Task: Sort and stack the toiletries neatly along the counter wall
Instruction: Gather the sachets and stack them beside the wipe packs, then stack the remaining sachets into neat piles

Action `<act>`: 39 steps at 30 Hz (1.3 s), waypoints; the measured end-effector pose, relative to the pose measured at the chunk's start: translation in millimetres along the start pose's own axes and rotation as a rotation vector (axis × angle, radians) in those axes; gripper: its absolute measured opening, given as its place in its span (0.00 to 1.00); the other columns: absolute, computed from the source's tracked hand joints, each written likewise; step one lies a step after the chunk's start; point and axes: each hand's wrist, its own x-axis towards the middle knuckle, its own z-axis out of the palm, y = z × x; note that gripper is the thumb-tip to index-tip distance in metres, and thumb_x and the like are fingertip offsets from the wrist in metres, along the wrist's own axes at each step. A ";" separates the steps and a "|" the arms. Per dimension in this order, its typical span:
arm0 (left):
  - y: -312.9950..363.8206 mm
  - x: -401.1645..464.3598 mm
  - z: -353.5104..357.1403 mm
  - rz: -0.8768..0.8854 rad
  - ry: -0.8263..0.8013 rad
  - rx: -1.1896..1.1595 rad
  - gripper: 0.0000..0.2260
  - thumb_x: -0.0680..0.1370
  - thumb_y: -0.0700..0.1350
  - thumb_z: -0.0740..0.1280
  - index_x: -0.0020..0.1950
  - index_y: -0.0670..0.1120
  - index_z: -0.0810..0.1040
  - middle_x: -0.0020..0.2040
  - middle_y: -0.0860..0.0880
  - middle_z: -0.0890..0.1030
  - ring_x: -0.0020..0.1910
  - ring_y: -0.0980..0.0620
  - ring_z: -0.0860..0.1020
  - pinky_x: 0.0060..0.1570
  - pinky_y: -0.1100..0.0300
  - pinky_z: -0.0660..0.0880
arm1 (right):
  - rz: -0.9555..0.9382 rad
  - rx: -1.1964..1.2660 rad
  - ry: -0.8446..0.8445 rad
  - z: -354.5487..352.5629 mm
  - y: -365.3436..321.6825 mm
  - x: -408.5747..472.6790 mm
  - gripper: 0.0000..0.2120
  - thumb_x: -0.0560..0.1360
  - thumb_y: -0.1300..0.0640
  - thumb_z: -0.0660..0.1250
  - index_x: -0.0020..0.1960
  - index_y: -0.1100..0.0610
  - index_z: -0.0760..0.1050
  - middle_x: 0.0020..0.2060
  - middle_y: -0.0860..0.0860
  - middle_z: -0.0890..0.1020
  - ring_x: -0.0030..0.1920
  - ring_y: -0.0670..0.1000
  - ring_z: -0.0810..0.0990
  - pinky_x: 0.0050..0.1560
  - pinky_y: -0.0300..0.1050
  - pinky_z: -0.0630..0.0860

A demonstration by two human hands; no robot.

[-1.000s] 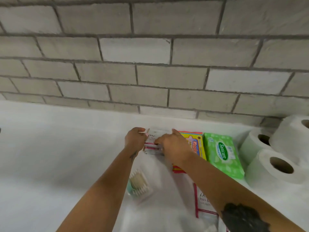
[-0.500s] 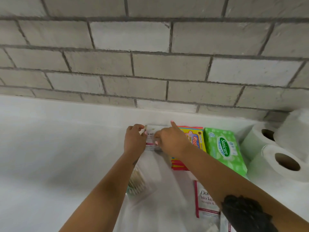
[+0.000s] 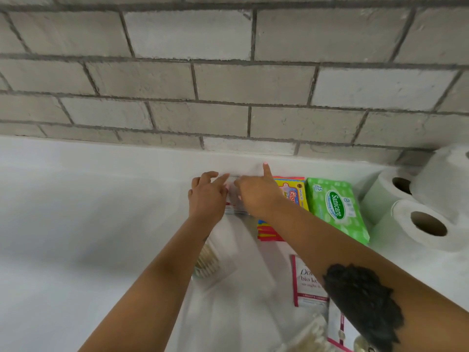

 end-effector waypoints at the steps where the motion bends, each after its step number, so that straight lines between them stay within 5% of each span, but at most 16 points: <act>1: 3.4 -2.1 -4.6 -0.011 0.021 -0.026 0.16 0.81 0.48 0.58 0.68 0.54 0.72 0.69 0.51 0.68 0.68 0.46 0.63 0.63 0.51 0.64 | 0.000 0.029 0.029 -1.9 2.4 -3.2 0.15 0.79 0.56 0.56 0.65 0.52 0.70 0.61 0.50 0.75 0.63 0.51 0.74 0.73 0.61 0.39; 8: 26.7 -36.1 -27.1 0.021 0.155 -0.201 0.11 0.78 0.44 0.63 0.58 0.50 0.79 0.64 0.50 0.72 0.64 0.48 0.68 0.60 0.58 0.63 | 0.020 0.316 0.220 -22.2 22.6 -61.5 0.17 0.79 0.53 0.59 0.67 0.49 0.70 0.68 0.45 0.72 0.68 0.47 0.69 0.74 0.50 0.44; 11: 35.6 -56.3 -30.2 0.082 0.193 -0.261 0.09 0.76 0.42 0.66 0.54 0.50 0.80 0.59 0.49 0.76 0.60 0.47 0.72 0.58 0.59 0.65 | 0.079 0.408 0.311 -29.5 30.3 -102.7 0.16 0.77 0.55 0.61 0.64 0.49 0.74 0.63 0.48 0.77 0.61 0.51 0.75 0.69 0.45 0.59; 13: 44.6 -72.5 -31.1 0.120 0.195 -0.325 0.09 0.73 0.42 0.66 0.52 0.50 0.81 0.55 0.49 0.77 0.58 0.46 0.74 0.56 0.52 0.74 | 0.140 0.491 0.344 -32.0 36.8 -131.4 0.15 0.76 0.55 0.63 0.62 0.49 0.76 0.59 0.49 0.80 0.56 0.53 0.78 0.59 0.44 0.68; 17: 67.0 -107.4 -29.1 0.121 0.184 -0.356 0.10 0.71 0.43 0.66 0.51 0.47 0.81 0.53 0.48 0.79 0.55 0.46 0.76 0.55 0.56 0.73 | 0.236 0.571 0.334 -24.8 51.3 -181.4 0.13 0.76 0.53 0.64 0.60 0.47 0.77 0.57 0.48 0.81 0.56 0.51 0.79 0.54 0.42 0.73; 29: 123.0 -168.9 -0.4 -0.003 -0.107 -0.264 0.10 0.74 0.42 0.68 0.55 0.48 0.79 0.56 0.51 0.78 0.55 0.51 0.76 0.53 0.63 0.69 | 0.430 0.764 0.239 24.2 80.2 -264.9 0.12 0.73 0.54 0.67 0.56 0.46 0.79 0.54 0.42 0.81 0.52 0.47 0.79 0.54 0.43 0.74; 35: 155.5 -173.8 22.6 0.216 -0.438 -0.124 0.22 0.70 0.52 0.73 0.62 0.52 0.76 0.61 0.51 0.74 0.62 0.50 0.71 0.63 0.58 0.67 | 0.482 0.778 0.226 44.1 91.0 -283.7 0.13 0.73 0.55 0.67 0.56 0.46 0.78 0.55 0.42 0.81 0.52 0.45 0.79 0.52 0.38 0.73; 39: 176.3 -169.1 27.3 0.380 -0.638 0.178 0.31 0.66 0.54 0.75 0.67 0.53 0.70 0.64 0.51 0.70 0.65 0.48 0.65 0.63 0.54 0.62 | 0.503 0.795 0.247 46.9 98.9 -288.6 0.12 0.73 0.55 0.67 0.56 0.45 0.78 0.54 0.42 0.81 0.51 0.44 0.79 0.47 0.35 0.70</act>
